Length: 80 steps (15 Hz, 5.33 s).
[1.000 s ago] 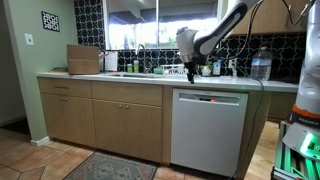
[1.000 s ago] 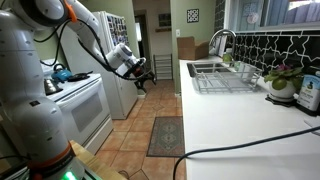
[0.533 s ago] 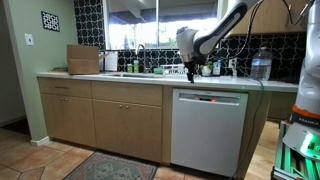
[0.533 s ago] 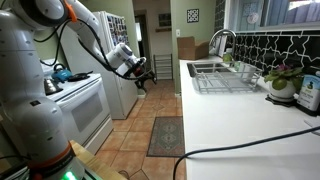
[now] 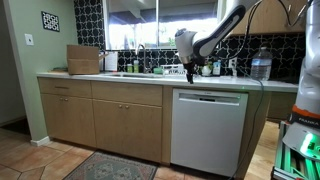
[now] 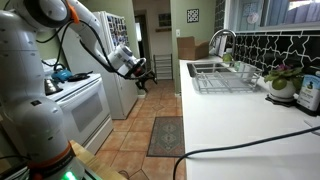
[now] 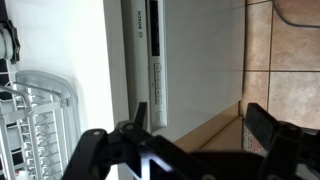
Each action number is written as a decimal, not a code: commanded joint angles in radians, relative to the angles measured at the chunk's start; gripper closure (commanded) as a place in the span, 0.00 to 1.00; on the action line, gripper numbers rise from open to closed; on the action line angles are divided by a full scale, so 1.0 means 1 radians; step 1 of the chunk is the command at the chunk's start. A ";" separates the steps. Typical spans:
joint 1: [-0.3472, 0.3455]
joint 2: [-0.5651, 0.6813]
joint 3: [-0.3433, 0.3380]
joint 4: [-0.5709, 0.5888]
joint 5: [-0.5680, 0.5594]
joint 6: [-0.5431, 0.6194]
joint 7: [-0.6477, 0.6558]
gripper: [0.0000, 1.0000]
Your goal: Push the button on the left of the dishwasher
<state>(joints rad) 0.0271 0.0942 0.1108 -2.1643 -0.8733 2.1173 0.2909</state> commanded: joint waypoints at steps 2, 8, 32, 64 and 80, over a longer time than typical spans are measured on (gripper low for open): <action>0.037 0.130 -0.034 0.075 -0.123 -0.037 0.064 0.00; 0.036 0.275 -0.088 0.159 -0.213 -0.030 0.152 0.42; 0.029 0.665 -0.198 0.547 -0.200 0.041 0.258 1.00; 0.043 0.832 -0.237 0.736 -0.191 0.022 0.217 1.00; 0.028 0.910 -0.246 0.837 -0.180 0.031 0.162 1.00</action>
<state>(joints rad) 0.0624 0.9721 -0.1300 -1.3678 -1.0691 2.1397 0.4853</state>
